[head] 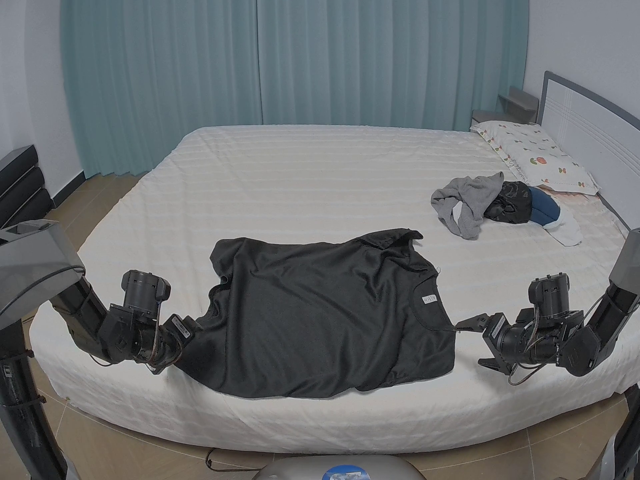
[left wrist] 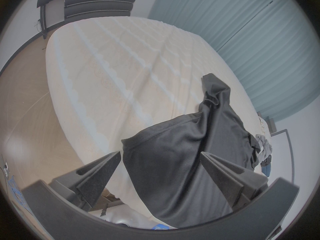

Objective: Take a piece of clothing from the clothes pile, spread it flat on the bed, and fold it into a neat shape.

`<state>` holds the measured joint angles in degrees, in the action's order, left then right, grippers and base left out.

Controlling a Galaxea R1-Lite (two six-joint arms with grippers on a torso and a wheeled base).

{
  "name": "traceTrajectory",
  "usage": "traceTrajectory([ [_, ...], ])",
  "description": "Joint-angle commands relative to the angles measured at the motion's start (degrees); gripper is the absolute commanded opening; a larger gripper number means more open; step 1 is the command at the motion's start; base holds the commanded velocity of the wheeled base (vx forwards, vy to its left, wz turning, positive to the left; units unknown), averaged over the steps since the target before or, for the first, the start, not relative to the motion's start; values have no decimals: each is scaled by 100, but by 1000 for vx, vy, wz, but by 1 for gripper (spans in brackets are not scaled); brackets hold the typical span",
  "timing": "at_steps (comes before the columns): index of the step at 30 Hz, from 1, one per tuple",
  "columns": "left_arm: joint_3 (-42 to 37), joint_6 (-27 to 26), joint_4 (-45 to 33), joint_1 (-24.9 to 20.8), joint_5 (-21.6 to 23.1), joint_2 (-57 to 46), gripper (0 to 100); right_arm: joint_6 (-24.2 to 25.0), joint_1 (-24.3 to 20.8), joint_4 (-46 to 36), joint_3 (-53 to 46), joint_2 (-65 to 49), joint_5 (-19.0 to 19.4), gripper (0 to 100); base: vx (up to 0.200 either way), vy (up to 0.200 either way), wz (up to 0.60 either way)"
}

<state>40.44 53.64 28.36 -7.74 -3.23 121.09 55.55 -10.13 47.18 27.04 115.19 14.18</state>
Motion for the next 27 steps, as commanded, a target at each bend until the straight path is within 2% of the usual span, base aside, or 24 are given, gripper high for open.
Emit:
traceTrajectory([
  [1,43,-11,47,-8,-37,407,100,8,-42,2,-6,30,-3,100,0,0,0],
  [12,175,-3,302,27,-380,758,100,8,-103,2,21,206,-38,100,0,0,0],
  [13,175,-3,460,36,-442,802,0,8,-182,46,-6,223,-38,100,0,0,0],
  [20,78,33,522,36,-565,459,0,-36,-464,415,82,566,-55,100,0,0,0],
  [27,-53,33,487,80,-573,29,0,-238,-464,556,513,1190,-117,100,0,0,0],
])
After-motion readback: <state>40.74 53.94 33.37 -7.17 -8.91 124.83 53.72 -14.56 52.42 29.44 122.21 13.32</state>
